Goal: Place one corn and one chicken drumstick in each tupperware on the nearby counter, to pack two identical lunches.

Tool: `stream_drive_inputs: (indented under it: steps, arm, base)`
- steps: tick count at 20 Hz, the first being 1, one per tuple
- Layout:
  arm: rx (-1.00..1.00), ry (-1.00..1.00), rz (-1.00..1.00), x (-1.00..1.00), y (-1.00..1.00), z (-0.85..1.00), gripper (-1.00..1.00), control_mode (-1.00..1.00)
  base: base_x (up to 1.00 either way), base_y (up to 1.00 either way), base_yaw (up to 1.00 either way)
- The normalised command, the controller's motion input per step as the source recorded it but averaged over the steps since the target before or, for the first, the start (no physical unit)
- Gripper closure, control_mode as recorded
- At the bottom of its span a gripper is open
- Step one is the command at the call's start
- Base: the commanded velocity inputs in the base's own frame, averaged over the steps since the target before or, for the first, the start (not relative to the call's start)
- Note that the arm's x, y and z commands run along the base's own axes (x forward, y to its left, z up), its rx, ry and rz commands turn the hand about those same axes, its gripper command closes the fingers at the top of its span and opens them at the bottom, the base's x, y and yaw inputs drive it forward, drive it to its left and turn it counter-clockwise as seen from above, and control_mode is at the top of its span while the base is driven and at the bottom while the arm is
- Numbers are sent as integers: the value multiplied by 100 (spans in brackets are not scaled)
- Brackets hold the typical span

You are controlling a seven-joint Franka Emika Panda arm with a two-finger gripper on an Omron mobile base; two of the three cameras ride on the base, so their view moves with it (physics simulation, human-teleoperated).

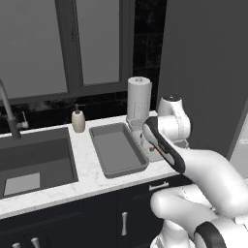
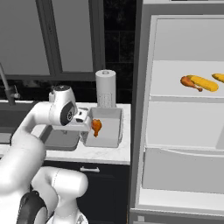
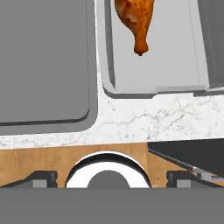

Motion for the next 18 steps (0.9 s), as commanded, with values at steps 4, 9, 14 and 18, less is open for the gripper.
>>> stream_drive_inputs:
  steps: [4, 9, 14, 18]
  arm:
    - [1, 0, 0, -97, 0, 47, -100, -100]
    - [3, 0, -1, -100, 0, 57, -100, -100]
    - [1, 0, -2, -98, 0, 40, -100, -100]
    - [0, 3, 0, -60, 0, 0, -100, -100]
  base:
    - [0, 0, 0]
    - [0, 0, 0]
    - [0, 0, 0]
    - [0, 0, 0]
